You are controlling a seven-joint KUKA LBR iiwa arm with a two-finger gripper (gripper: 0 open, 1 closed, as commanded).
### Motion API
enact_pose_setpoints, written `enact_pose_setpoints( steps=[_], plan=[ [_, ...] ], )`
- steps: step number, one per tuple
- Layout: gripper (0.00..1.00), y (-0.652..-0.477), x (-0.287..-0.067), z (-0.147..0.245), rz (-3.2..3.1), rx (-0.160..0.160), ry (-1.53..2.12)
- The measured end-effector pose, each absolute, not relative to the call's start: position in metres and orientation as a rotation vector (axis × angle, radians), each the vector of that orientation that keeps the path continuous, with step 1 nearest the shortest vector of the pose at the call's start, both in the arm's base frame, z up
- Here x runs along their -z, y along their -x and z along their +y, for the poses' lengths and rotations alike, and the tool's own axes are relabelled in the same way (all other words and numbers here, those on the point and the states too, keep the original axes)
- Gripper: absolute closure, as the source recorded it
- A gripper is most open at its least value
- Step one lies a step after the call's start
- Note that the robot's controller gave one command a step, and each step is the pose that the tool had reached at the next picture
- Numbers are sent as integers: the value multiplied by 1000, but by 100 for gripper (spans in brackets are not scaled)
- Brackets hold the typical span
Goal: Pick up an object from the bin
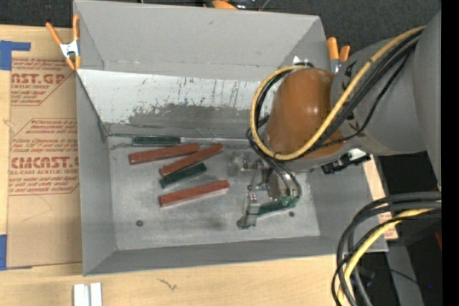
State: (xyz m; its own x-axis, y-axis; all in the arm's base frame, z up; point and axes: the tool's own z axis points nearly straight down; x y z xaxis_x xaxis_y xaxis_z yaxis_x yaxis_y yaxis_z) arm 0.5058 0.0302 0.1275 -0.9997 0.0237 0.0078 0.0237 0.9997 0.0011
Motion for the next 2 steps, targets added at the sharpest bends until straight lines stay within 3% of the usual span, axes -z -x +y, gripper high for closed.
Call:
enact_pose_setpoints(
  steps=[1, 2],
  plan=[
    [0, -546, -66, 54, -3140, 1, -97],
    [100, -547, -71, 54, -3142, 1, -94]
  ],
)
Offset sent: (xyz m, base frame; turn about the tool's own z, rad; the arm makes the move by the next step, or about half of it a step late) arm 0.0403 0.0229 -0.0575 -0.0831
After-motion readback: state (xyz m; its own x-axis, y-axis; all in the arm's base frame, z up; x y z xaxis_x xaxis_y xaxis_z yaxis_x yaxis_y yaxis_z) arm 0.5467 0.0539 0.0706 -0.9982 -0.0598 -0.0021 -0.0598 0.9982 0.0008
